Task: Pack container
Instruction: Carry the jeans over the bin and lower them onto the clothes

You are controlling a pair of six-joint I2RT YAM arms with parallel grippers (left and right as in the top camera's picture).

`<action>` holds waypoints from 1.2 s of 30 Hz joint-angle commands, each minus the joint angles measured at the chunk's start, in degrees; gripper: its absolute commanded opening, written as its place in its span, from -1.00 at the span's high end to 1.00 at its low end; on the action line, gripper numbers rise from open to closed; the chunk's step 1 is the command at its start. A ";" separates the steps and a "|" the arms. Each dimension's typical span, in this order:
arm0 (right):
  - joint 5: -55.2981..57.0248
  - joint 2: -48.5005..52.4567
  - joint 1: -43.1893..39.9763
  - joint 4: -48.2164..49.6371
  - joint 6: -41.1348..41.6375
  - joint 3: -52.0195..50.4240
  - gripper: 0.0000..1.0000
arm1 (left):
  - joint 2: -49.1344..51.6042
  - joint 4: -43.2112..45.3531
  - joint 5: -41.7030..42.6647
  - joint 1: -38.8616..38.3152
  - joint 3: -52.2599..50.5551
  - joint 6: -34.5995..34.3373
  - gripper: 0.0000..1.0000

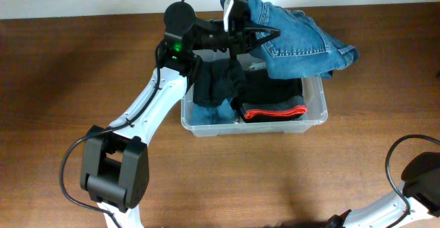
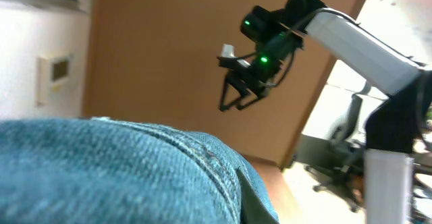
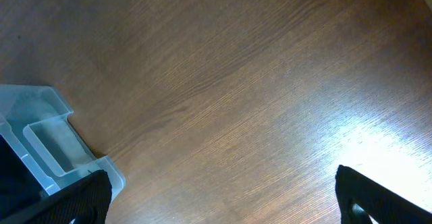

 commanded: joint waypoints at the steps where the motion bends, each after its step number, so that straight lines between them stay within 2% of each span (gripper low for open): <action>1: 0.09 0.04 0.07 0.04 -0.13 0.09 -0.97 | -0.15 1.79 -8.02 -0.70 3.28 7.32 0.99; 6: 0.09 0.04 0.07 0.04 -0.13 0.09 -0.97 | 2.32 2.01 -7.91 -1.70 3.28 12.22 0.99; 13: 0.09 0.04 0.07 0.04 -0.13 0.09 -0.97 | 6.62 7.17 -7.02 -2.75 3.28 15.74 0.99; 17: 0.09 0.04 0.07 0.04 -0.13 0.09 -0.97 | 8.28 6.51 1.11 -2.40 3.28 15.69 0.99; 23: 0.09 0.04 0.07 0.07 -0.13 0.09 -0.97 | 8.28 -1.31 7.85 -0.37 3.28 12.85 0.95; 32: 0.09 0.04 0.07 0.04 -0.13 0.09 -0.97 | 8.33 -19.08 7.98 2.93 3.28 12.90 0.83; 36: 0.09 0.04 0.07 0.04 -0.13 0.09 -0.97 | 8.33 -26.43 7.96 3.93 3.28 15.37 0.80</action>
